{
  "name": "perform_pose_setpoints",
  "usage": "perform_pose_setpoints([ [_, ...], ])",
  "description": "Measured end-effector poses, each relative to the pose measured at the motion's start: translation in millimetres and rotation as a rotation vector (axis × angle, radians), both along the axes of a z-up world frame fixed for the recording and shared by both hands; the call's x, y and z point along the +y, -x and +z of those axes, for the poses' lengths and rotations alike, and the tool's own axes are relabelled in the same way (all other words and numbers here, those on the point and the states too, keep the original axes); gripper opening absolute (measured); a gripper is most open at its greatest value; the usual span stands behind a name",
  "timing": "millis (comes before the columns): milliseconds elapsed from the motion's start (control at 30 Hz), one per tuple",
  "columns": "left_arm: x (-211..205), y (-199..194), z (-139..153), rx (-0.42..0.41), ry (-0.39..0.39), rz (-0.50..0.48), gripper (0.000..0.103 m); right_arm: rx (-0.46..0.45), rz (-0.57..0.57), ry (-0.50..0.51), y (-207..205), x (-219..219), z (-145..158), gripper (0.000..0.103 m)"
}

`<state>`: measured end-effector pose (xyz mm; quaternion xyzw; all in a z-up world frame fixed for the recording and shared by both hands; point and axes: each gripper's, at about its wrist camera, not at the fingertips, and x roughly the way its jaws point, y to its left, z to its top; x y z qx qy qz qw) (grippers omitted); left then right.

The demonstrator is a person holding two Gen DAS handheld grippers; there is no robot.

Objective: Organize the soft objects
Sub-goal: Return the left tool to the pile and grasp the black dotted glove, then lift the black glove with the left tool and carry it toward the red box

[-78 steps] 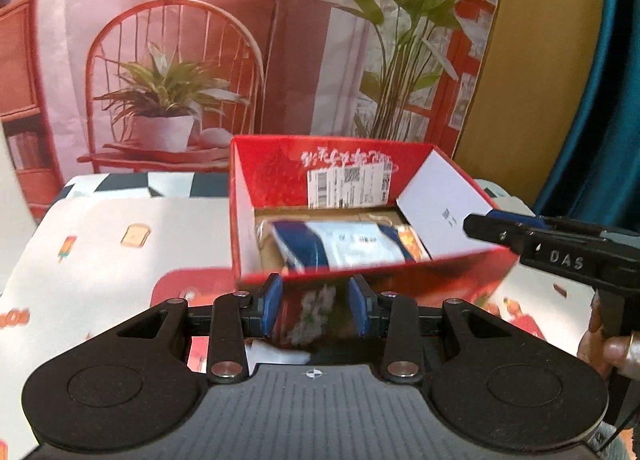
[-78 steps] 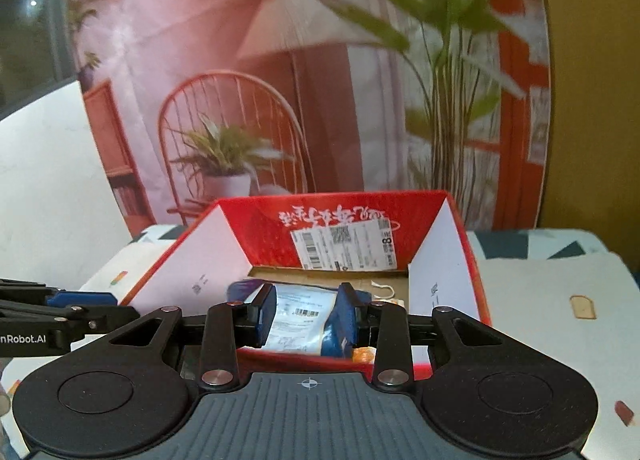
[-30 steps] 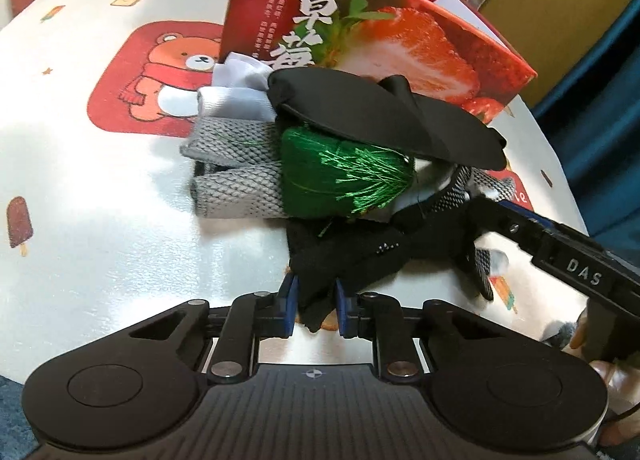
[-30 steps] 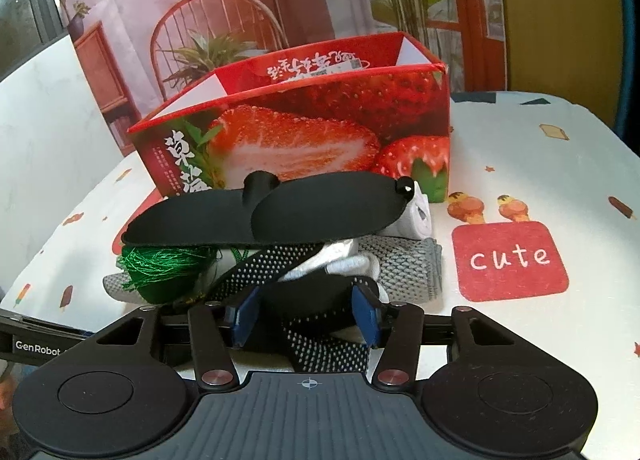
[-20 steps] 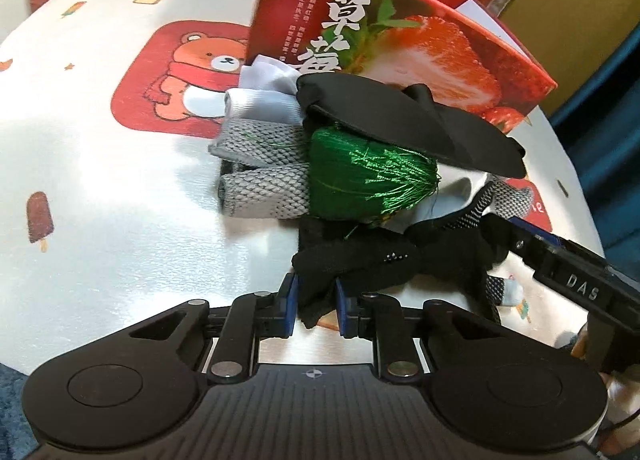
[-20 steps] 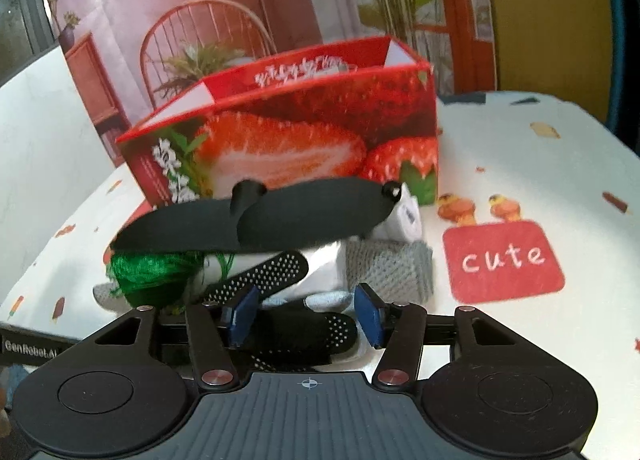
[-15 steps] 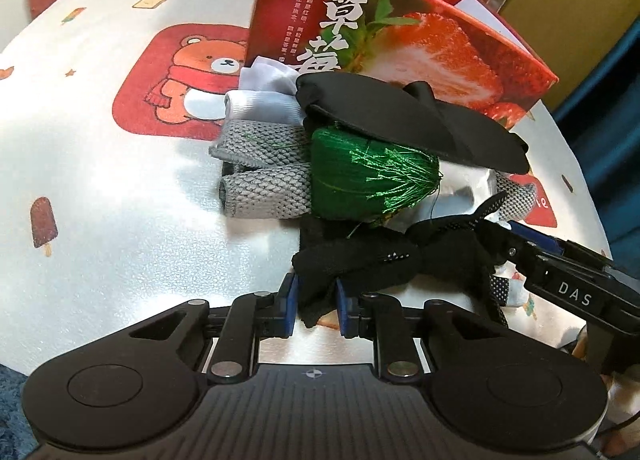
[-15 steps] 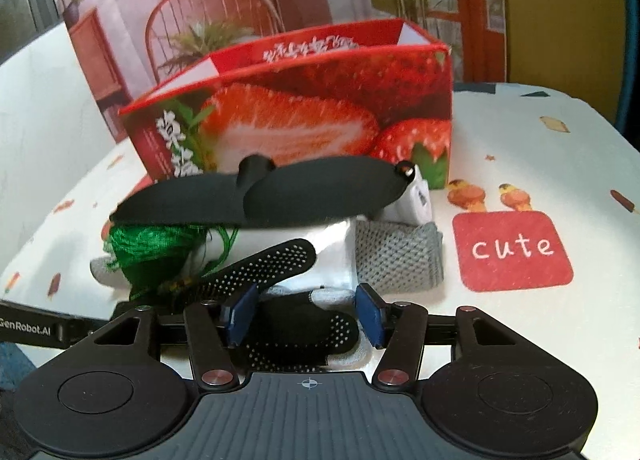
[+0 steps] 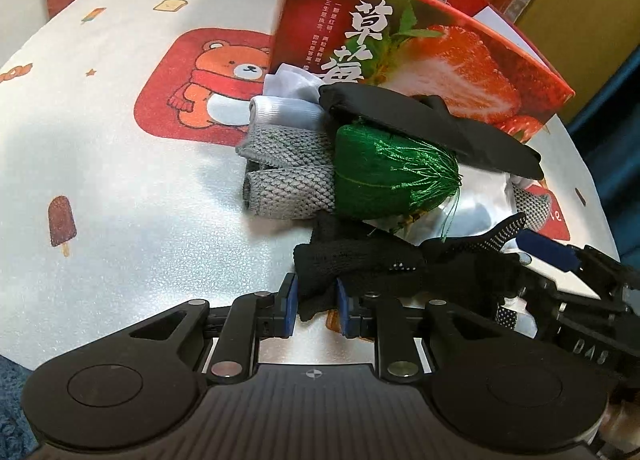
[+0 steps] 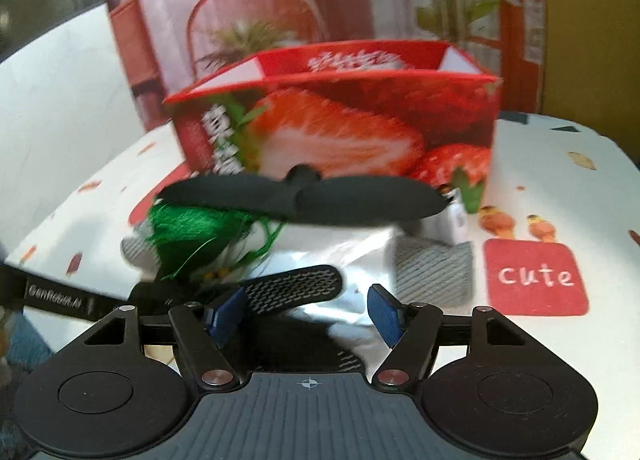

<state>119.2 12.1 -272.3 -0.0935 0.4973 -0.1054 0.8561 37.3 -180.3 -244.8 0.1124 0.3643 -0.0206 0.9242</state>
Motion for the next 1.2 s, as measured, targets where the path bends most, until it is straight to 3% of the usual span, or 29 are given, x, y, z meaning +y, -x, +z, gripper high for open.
perform_pose_setpoints([
  [167, 2, 0, -1, -0.001, 0.013, 0.015, 0.023, 0.086, 0.05, 0.068, -4, 12, -3, 0.065],
  [333, 4, 0, -1, -0.001, 0.022, 0.015, 0.023, 0.134, 0.042, 0.029, -3, 6, -9, 0.063],
  [533, 3, -1, -2, -0.006, 0.026, 0.008, 0.024, 0.165, 0.058, 0.026, -4, 7, -13, 0.05],
  [700, -2, -1, -2, -0.014, 0.015, -0.009, 0.027, 0.164, 0.047, -0.017, -2, 1, -12, 0.03],
  [833, -3, 0, 0, -0.022, 0.026, -0.021, 0.016, 0.167, 0.063, -0.014, -3, 5, -8, 0.022],
  [967, 6, 8, 12, -0.08, 0.073, -0.008, 0.014, 0.082, 0.043, -0.052, 6, 1, 5, 0.015],
  [1067, 9, 17, 31, -0.183, 0.101, 0.007, 0.013, -0.02, 0.029, -0.061, 15, -2, 21, 0.015],
  [1200, 2, 31, 56, -0.327, 0.074, -0.001, 0.013, -0.139, 0.02, -0.02, 23, -1, 42, 0.013],
])
